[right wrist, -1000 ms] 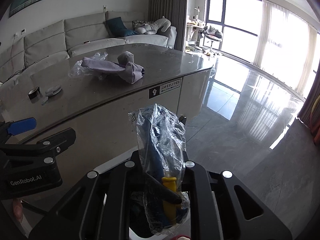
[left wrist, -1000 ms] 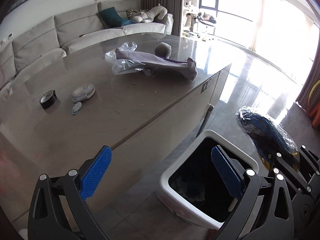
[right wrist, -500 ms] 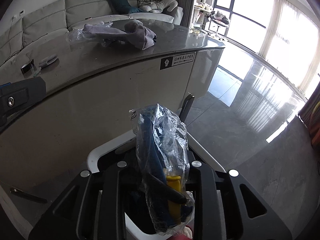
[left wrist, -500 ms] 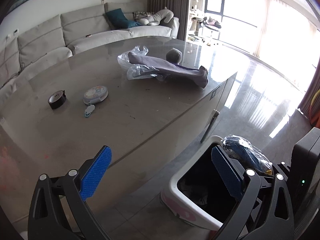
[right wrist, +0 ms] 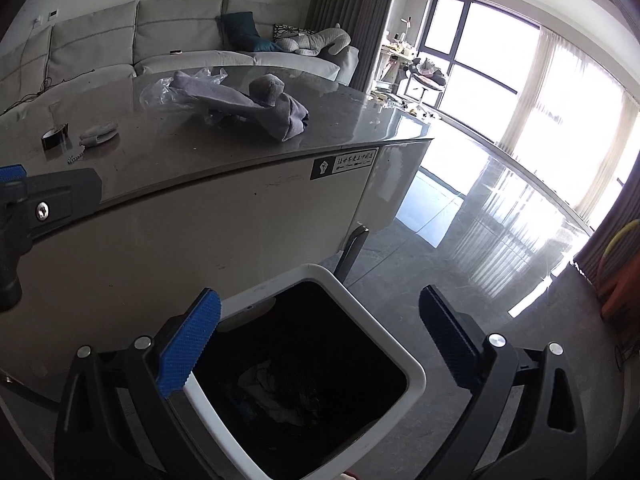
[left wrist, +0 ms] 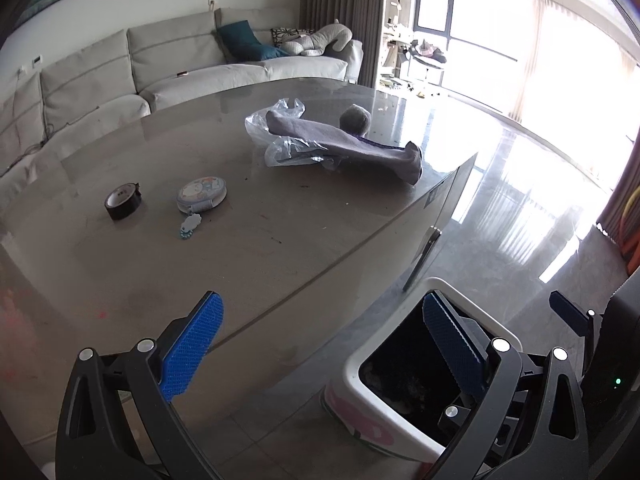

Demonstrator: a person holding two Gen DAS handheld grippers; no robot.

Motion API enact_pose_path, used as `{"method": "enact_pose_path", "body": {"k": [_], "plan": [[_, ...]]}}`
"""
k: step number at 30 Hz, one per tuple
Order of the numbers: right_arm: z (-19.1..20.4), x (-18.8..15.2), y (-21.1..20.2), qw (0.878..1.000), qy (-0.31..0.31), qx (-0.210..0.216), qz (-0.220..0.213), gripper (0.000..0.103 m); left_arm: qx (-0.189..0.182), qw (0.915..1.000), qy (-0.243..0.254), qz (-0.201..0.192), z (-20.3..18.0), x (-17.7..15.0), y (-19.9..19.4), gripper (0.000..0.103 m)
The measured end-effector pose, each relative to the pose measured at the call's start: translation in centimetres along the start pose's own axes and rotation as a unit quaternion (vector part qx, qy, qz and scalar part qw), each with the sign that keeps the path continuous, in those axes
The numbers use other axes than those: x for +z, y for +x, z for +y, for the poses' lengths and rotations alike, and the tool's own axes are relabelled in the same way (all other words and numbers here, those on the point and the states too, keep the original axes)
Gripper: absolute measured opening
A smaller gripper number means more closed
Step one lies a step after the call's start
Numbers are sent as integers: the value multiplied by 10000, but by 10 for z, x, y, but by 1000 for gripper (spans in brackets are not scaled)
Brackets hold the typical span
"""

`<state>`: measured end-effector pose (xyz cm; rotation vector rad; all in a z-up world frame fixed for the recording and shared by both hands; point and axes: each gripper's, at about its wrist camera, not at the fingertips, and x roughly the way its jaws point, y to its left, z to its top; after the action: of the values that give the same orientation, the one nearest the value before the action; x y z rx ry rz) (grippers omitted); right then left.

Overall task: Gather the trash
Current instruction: 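Lower the plastic bag into the bin and open the right tool, then move the right tool to the round cartoon-bear compact and close on it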

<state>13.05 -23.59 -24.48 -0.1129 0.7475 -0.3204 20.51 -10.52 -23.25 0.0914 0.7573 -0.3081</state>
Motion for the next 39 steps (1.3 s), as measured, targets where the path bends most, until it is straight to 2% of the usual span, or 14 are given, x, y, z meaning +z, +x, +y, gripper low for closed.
{"method": "enact_pose_path", "body": {"k": [3, 10, 20, 27, 33, 39], "plan": [[4, 4, -1, 10000, -40, -3, -32, 99, -1, 10000, -19, -5, 3, 0, -2, 98], [13, 30, -19, 9984, -94, 123, -540, 99, 102, 9995, -149, -242, 21, 12, -17, 98], [67, 89, -20, 9915, -411, 534, -1112, 99, 565, 9962, -388, -532, 85, 41, -24, 98], [117, 112, -6, 9864, -425, 1095, -1148, 99, 909, 9916, -738, -551, 150, 53, -18, 98], [174, 130, 15, 9822, -652, 1414, -1047, 99, 1185, 9878, -884, -481, 190, 55, -3, 98], [205, 147, 34, 9796, -644, 1707, -843, 99, 1302, 9847, -1074, -435, 222, 63, 10, 98]]}}
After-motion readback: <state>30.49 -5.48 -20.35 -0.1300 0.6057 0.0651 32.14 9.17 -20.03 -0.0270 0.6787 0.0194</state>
